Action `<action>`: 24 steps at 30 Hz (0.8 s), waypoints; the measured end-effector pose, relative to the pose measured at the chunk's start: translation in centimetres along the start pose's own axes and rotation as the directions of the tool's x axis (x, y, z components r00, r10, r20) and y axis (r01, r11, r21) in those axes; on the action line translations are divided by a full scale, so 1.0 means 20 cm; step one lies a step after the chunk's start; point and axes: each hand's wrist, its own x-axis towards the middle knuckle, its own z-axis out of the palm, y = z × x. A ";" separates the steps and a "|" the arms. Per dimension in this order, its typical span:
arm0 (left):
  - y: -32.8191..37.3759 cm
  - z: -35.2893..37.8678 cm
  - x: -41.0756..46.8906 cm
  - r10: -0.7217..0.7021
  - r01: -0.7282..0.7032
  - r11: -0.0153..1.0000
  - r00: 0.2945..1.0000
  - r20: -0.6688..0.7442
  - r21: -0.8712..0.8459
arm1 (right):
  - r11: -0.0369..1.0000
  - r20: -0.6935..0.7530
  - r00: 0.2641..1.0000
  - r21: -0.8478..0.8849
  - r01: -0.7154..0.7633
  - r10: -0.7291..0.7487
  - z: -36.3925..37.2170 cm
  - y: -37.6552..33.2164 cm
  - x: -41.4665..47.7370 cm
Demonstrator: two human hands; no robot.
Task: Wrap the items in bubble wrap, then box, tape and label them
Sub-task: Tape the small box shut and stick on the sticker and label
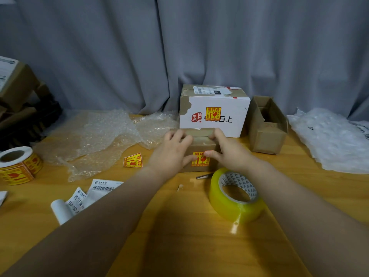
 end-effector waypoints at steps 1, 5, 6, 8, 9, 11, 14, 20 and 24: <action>0.01 -0.01 0.00 -0.016 0.015 0.999 1.000 -0.006 -0.039 | 1.000 -0.003 1.000 0.002 -0.015 0.015 0.00 0.00 -0.01; 0.01 -0.13 0.04 -0.033 0.053 0.984 0.993 0.116 -0.171 | 0.985 -0.019 0.996 -0.153 -0.087 0.085 -0.03 -0.06 -0.04; 0.00 -0.17 0.03 -0.010 0.035 0.986 0.988 0.151 -0.161 | 0.971 -0.055 0.996 -0.224 -0.084 0.074 -0.04 -0.09 -0.06; -0.03 -0.27 -0.03 0.026 -0.004 0.992 0.984 0.175 -0.125 | 0.962 -0.161 0.987 -0.269 -0.036 -0.008 -0.03 -0.16 -0.10; -0.04 -0.33 -0.08 0.028 -0.008 0.992 0.986 0.162 -0.123 | 0.966 -0.202 0.977 -0.258 0.014 -0.068 -0.02 -0.21 -0.13; -0.09 -0.43 -0.19 0.009 0.008 0.990 0.992 0.124 -0.139 | 0.961 -0.220 0.959 -0.247 0.125 -0.181 0.04 -0.30 -0.19; -0.18 -0.56 -0.37 -0.099 0.119 0.984 0.983 0.152 -0.131 | 0.951 -0.181 0.947 -0.207 0.228 -0.266 0.16 -0.40 -0.26; -0.37 -0.48 -0.69 -0.406 0.382 0.913 0.835 0.370 0.142 | 0.987 -0.023 0.993 0.110 0.118 -0.116 0.47 -0.56 -0.32; -0.51 -0.37 -0.77 -0.573 0.591 0.803 0.731 0.371 0.076 | 0.933 0.286 0.895 -0.009 0.360 -0.342 0.57 -0.66 -0.39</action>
